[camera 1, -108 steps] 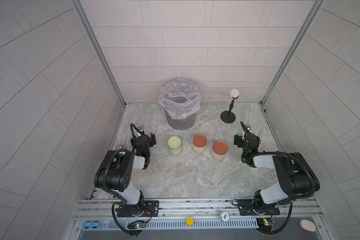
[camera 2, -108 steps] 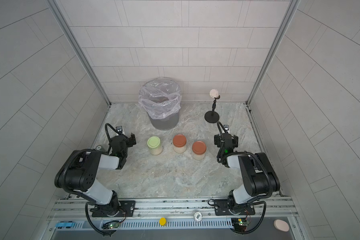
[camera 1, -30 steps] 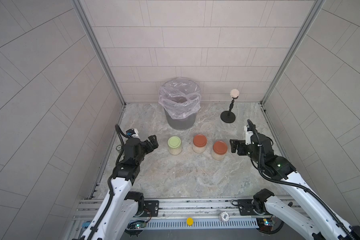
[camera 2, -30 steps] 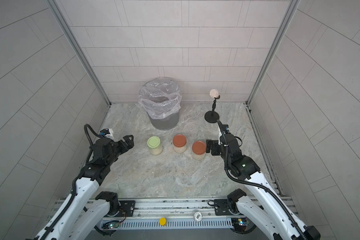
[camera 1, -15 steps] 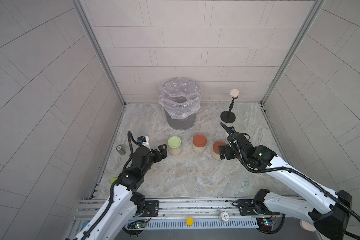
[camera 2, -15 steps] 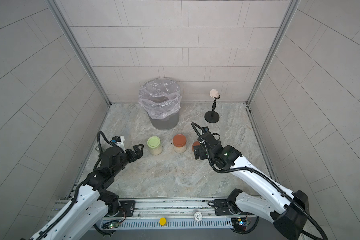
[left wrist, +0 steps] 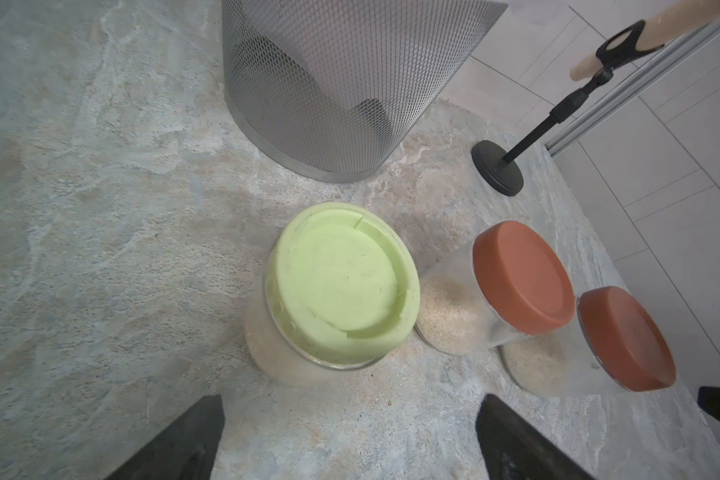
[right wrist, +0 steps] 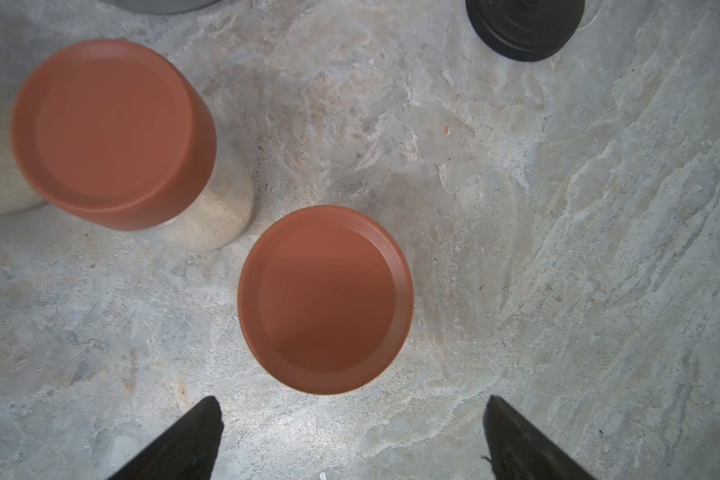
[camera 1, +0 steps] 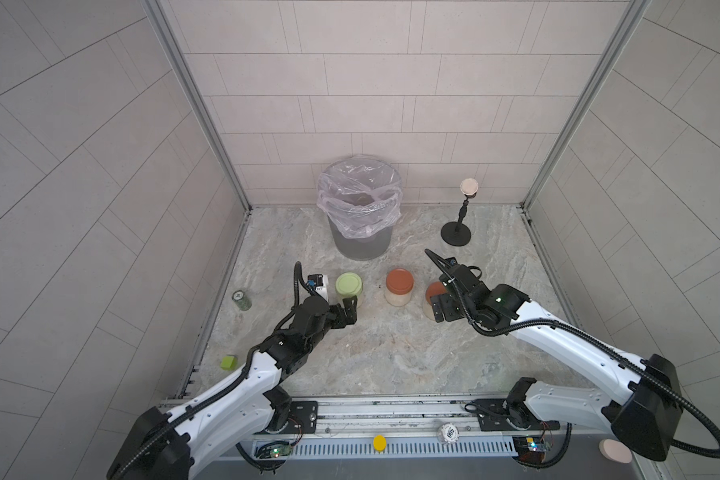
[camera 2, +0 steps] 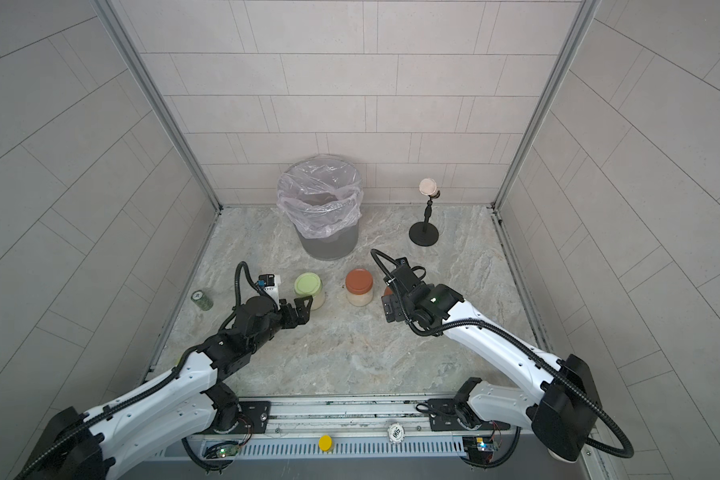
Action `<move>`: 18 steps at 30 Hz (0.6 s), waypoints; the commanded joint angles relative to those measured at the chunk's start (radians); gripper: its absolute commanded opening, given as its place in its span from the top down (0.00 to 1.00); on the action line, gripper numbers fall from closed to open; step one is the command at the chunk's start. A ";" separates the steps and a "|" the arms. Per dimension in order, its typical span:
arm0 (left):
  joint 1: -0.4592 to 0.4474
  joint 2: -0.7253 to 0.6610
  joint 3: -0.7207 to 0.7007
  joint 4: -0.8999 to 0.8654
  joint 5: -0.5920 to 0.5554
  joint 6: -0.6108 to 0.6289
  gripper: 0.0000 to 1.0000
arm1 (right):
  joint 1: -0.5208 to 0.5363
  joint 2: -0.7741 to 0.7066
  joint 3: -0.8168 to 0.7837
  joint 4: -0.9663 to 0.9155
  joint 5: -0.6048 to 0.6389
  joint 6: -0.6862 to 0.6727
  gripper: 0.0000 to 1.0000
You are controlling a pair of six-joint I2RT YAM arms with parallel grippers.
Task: Empty moldy rice from jars
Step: Pick up the jar from the center of the board.
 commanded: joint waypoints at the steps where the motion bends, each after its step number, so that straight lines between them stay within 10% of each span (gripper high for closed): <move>1: -0.025 0.026 0.002 0.077 -0.071 0.015 0.00 | 0.007 0.015 0.007 0.008 0.033 0.000 0.00; 18: -0.089 0.056 -0.025 0.174 -0.152 0.034 0.00 | -0.015 0.171 0.019 0.120 -0.026 -0.044 0.00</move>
